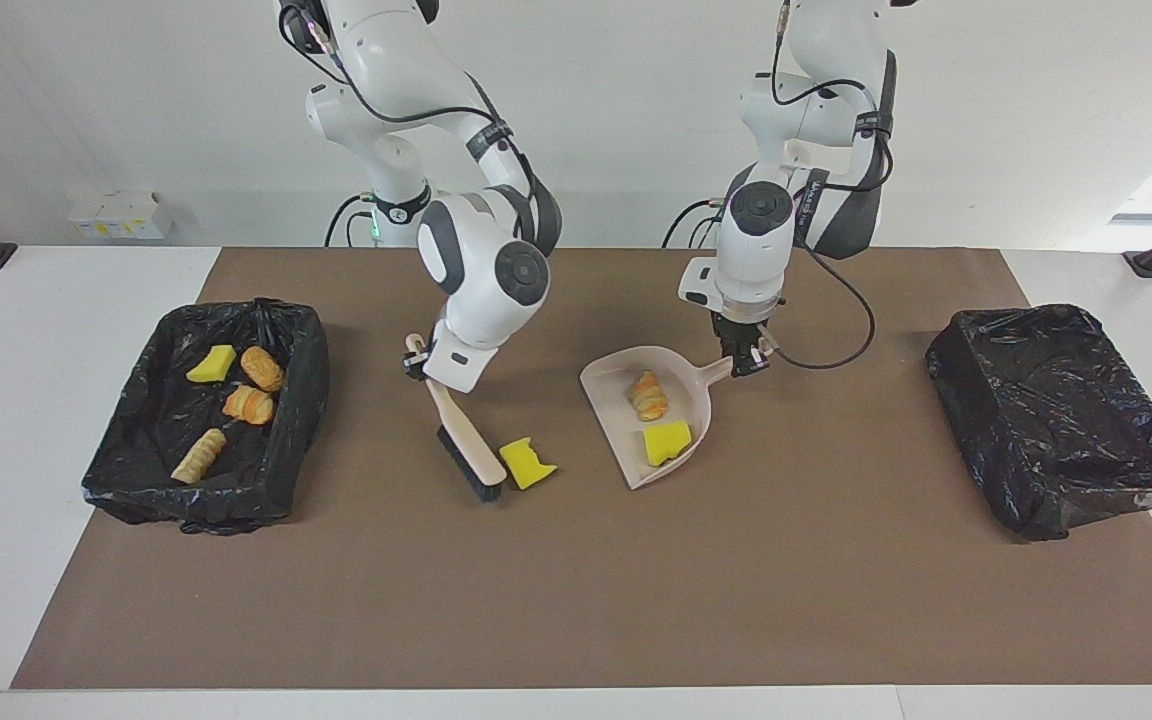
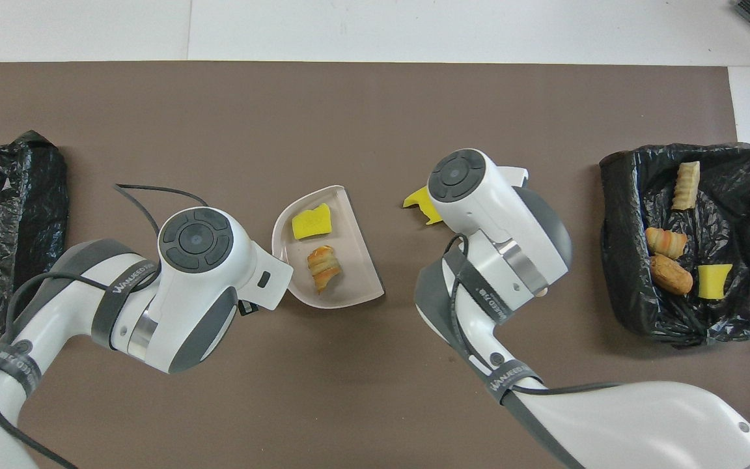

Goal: Sweep and dump trash in bin
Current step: 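Push the pieces into the dustpan with the brush in the right gripper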

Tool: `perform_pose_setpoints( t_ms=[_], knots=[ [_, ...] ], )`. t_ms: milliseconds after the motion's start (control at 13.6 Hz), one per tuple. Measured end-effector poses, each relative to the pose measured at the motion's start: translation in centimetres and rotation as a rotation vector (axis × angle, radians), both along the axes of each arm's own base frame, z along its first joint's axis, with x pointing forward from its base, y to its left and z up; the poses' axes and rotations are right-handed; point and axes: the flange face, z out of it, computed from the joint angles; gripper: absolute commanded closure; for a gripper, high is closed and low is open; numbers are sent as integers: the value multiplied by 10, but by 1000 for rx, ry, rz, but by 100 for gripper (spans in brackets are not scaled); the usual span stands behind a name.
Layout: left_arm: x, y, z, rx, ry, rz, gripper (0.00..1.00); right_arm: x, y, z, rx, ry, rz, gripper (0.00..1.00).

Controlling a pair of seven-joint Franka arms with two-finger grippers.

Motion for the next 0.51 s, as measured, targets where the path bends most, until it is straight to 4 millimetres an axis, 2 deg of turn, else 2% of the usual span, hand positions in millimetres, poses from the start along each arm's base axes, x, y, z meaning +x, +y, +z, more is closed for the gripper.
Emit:
perform_pose_setpoints(
  t_ms=[147, 294, 514],
  knots=[
    [4, 3, -1, 0, 1, 8, 100, -16, 21, -9, 26, 75, -25, 100],
    [4, 3, -1, 0, 1, 8, 100, -30, 38, -4, 99, 123, -100, 100],
    [4, 2, -2, 0, 2, 7, 100, -52, 75, -1, 274, 190, -238, 100]
  ],
)
